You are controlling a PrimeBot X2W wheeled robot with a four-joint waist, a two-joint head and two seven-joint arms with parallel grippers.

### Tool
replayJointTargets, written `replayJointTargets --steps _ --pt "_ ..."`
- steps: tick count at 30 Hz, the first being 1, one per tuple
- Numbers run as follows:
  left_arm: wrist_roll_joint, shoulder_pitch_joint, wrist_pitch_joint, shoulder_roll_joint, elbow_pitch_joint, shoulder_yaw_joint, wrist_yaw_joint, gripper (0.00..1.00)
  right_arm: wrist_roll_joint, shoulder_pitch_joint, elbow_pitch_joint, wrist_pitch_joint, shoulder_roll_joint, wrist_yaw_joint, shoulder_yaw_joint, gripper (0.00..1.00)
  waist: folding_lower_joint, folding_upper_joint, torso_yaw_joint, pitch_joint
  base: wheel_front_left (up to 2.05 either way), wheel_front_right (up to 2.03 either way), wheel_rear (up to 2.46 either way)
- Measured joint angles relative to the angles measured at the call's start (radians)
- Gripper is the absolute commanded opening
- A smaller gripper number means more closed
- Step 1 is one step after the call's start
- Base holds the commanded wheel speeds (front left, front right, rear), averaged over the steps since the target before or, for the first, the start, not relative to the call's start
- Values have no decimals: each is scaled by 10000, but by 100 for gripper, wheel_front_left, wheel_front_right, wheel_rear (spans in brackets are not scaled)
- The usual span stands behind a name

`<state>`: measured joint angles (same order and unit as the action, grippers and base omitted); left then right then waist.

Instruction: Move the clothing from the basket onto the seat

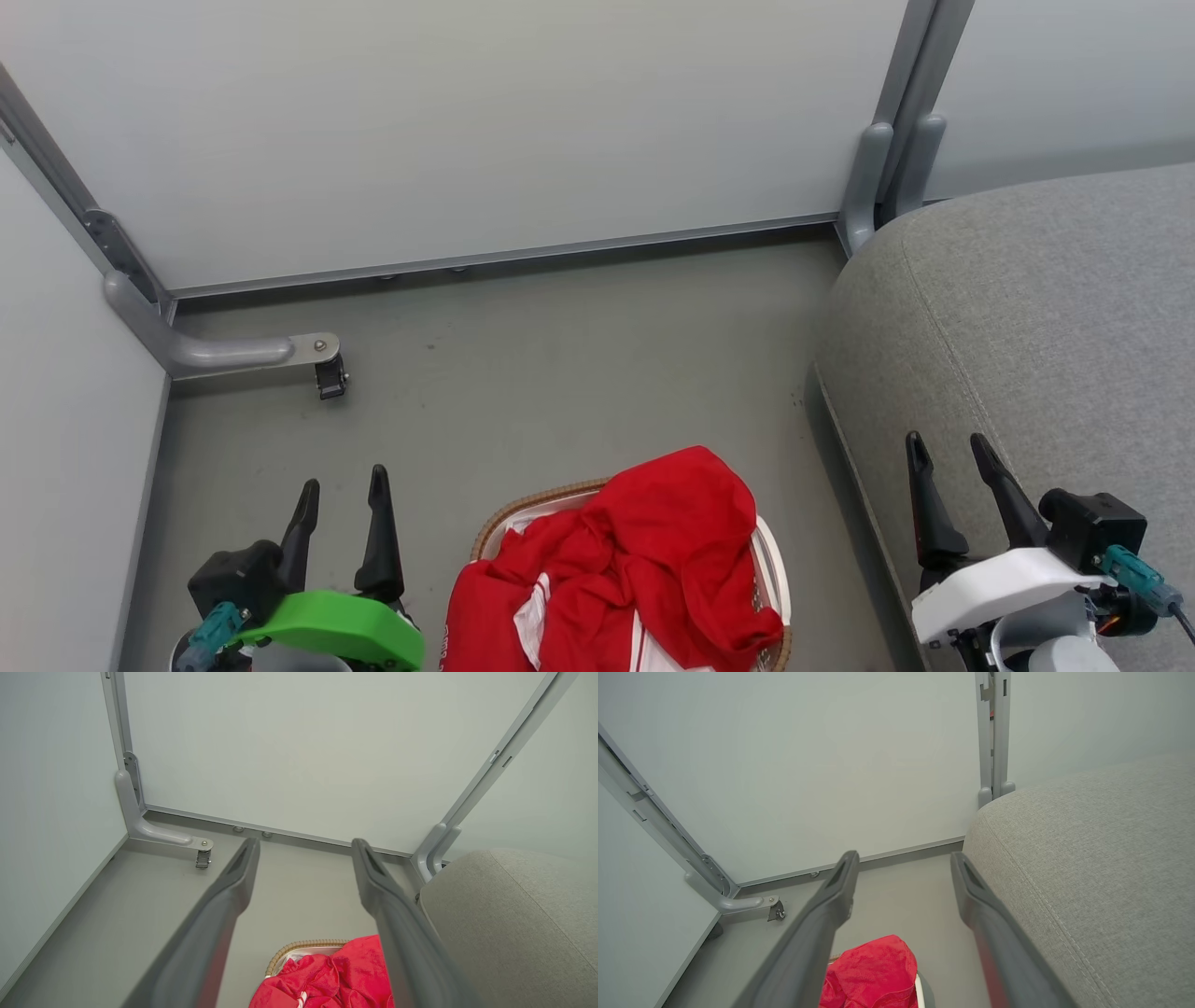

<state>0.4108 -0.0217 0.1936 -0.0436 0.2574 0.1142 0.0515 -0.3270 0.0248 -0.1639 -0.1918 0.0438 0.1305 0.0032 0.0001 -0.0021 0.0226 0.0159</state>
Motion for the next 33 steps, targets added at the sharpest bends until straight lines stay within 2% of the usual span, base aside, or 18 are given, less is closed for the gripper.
replayJointTargets --steps 33 --pt "-2303 189 629 -29 215 504 -134 100 2481 -280 190 -642 31 2 211 100 0 0 53 -46 0 0 0"
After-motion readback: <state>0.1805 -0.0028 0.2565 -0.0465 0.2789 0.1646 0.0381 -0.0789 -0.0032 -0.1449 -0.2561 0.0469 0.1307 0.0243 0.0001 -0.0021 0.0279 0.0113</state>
